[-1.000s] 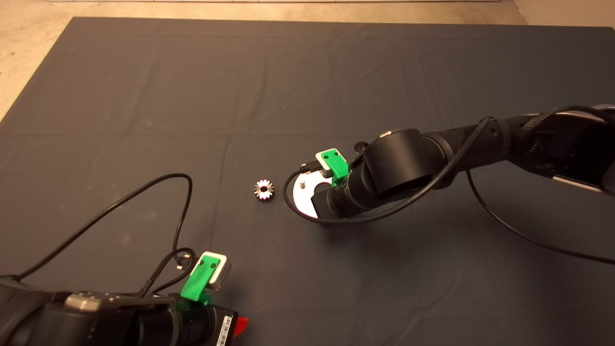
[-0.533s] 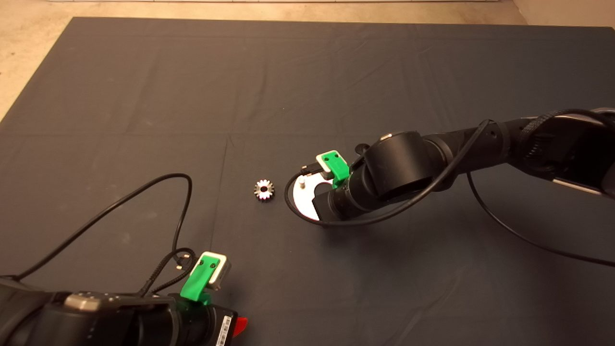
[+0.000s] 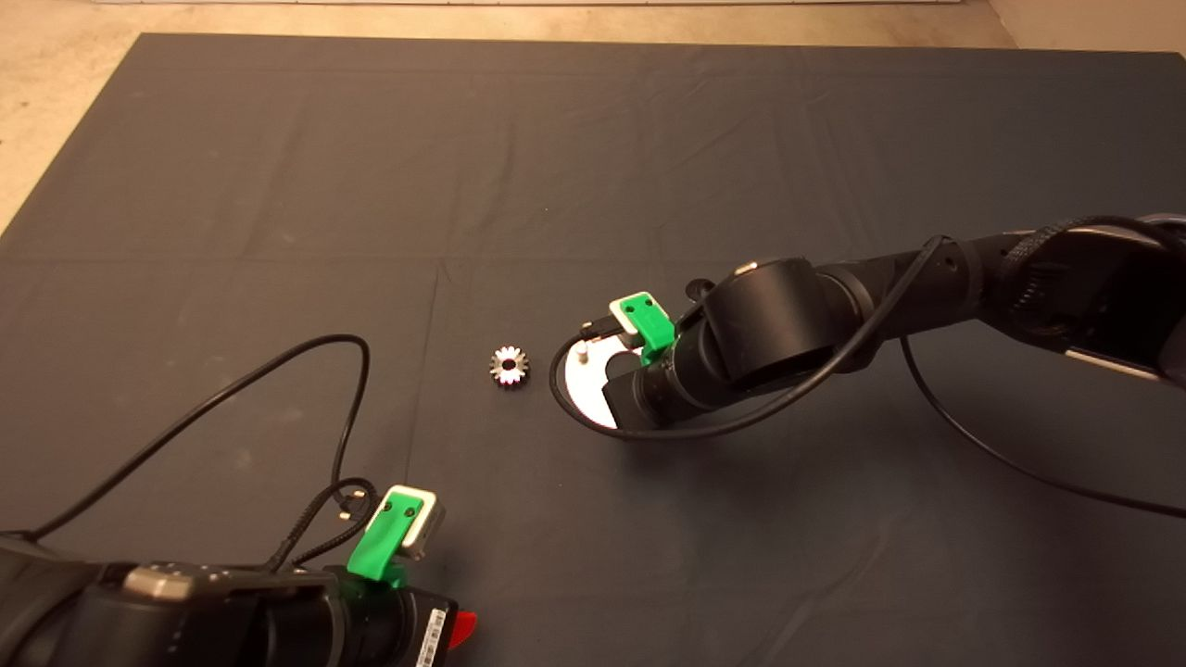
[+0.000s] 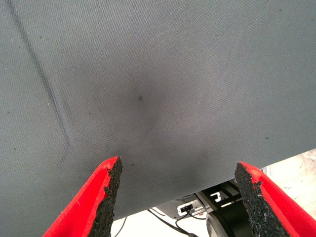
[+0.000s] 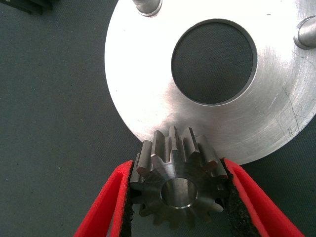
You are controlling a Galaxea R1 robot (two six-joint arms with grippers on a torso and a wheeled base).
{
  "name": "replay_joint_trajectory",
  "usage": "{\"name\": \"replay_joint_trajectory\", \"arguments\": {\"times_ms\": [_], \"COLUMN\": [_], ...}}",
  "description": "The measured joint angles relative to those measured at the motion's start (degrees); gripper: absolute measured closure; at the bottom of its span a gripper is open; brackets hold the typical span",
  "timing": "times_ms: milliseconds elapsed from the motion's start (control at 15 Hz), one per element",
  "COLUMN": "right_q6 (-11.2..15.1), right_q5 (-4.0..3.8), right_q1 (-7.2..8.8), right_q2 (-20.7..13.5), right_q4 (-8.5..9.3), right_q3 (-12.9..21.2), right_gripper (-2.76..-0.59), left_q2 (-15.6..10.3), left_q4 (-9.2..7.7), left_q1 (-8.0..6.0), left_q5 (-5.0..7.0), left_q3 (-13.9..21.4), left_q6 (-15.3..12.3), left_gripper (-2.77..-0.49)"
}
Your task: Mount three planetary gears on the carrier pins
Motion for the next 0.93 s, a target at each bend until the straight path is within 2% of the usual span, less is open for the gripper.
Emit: {"name": "replay_joint_trajectory", "arguments": {"times_ms": [267, 467, 933], "right_q6": [-0.6, -1.2, -1.5], "right_q5": [1.23, 1.51, 1.6], "right_q1": [-0.02, -0.16, -0.16], "right_q2": [-1.0, -1.5, -1.8], "right_q4": [-0.2, -0.66, -0.8], "right_q3": [0.2, 0.5, 0.6], "right_gripper": [-1.07, -1.07, -1.07], "left_q2": [0.0, 0.0, 0.0], "left_q4": [0.0, 0.0, 0.0], "left_q1": [0.0, 0.0, 0.0], "left_q5": [0.0, 0.02, 0.0], "left_q3": [0.0, 0.0, 0.0], "left_q6": [0.0, 0.0, 0.0], "left_gripper": [-1.62, -1.62, -1.62]}}
